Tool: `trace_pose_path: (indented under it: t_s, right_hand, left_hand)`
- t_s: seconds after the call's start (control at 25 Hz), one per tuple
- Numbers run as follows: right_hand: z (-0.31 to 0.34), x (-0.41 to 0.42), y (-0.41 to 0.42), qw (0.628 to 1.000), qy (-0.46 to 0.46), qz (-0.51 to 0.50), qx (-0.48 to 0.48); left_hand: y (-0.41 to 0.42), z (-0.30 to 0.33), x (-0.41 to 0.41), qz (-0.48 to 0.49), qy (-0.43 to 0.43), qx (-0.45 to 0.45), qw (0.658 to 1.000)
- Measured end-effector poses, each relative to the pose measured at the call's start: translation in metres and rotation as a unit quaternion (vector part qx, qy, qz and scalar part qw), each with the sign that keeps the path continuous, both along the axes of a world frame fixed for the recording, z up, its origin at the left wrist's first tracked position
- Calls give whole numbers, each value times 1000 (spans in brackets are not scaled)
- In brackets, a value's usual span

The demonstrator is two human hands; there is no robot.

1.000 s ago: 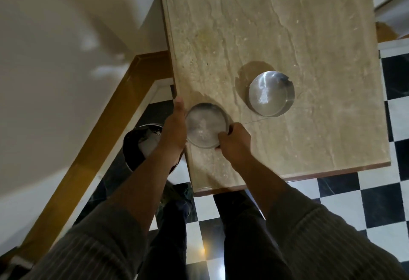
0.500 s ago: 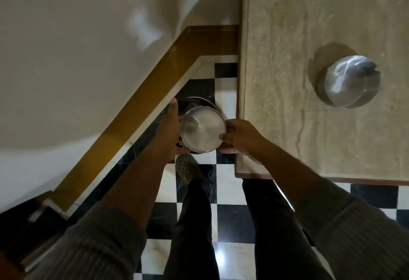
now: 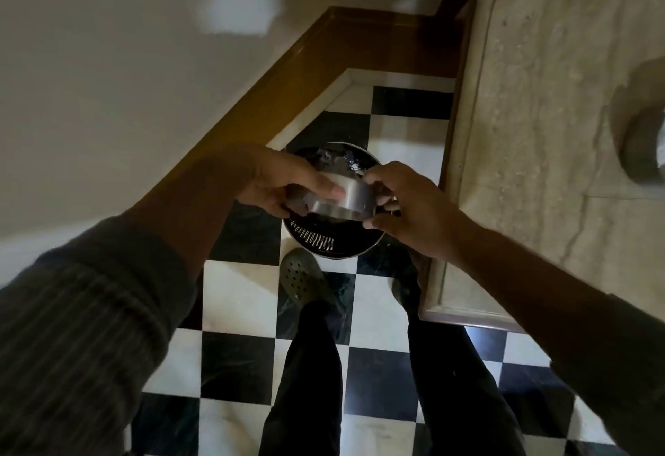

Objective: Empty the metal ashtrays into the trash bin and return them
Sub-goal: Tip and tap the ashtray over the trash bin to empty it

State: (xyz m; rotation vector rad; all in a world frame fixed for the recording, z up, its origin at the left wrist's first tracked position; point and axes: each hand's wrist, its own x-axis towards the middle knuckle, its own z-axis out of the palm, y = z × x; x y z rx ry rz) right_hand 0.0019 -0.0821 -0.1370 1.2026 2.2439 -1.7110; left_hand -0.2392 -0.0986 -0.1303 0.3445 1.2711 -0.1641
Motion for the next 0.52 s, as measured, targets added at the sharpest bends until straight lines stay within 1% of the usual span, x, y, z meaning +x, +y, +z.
trace_pose_path:
  t_s: [0.08,0.12,0.16,0.28,0.36,0.44,0.52]
  right_hand:
    - [-11,5,2,984,1,103,144]
    - [-16,7,2,971,3,135,196]
    - [-21,7,0,961,12,152,231]
    - [-33,6,-12,930,51,173,320]
    - [-38,4,-20,915,56,186,354]
    - [-40,5,-25,905,37,192,379]
    - [-38,1,-28,903,-11,185,387]
  left_hand:
    - [6,-8,11,-127,-2,36,991]
    - [7,-14,16,-163,0,53,985]
    - [5,-22,19,-179,9,74,981]
    - [-8,-36,26,-173,68,189,964]
    - [-22,-41,27,-161,104,276,942]
    - [-38,-45,29,-166,144,374,901]
    - [-57,-49,24,-168,179,454,857]
